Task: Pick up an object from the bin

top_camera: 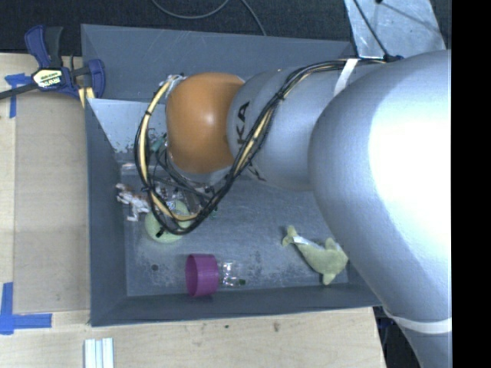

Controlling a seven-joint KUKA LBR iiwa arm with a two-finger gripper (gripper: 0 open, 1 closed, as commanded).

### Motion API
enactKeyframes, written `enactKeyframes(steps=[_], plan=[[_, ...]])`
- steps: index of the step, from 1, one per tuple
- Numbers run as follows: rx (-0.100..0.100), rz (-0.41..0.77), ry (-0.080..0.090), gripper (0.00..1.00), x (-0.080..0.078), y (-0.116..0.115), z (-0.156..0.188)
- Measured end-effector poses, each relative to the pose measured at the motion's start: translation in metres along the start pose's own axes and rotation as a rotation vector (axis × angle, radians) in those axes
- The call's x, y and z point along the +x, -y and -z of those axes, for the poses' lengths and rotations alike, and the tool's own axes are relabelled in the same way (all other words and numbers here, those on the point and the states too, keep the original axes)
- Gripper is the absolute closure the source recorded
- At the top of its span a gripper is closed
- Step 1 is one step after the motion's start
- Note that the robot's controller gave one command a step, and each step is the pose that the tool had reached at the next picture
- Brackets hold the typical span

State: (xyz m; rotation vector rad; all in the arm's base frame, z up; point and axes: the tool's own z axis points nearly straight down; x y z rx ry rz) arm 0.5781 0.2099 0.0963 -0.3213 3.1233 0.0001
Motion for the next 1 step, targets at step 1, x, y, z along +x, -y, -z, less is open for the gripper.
enactKeyframes(steps=[1], plan=[[0.0, 0.0, 0.001, 1.0, -0.0005, 0.0001, 0.0111]])
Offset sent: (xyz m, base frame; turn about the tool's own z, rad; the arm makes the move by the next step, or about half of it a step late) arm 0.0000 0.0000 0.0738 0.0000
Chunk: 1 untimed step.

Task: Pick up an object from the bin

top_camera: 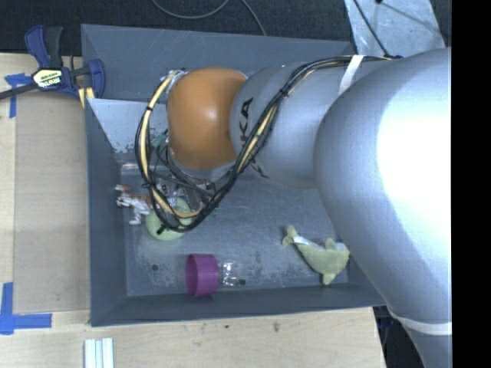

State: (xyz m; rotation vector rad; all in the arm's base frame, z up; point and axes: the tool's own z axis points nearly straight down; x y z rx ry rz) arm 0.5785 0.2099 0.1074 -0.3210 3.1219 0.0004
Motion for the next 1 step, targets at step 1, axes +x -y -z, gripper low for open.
enactKeyframes(steps=[1], plan=[[0.001, 0.0, -0.005, 1.0, 0.0011, 0.0001, 0.0119]])
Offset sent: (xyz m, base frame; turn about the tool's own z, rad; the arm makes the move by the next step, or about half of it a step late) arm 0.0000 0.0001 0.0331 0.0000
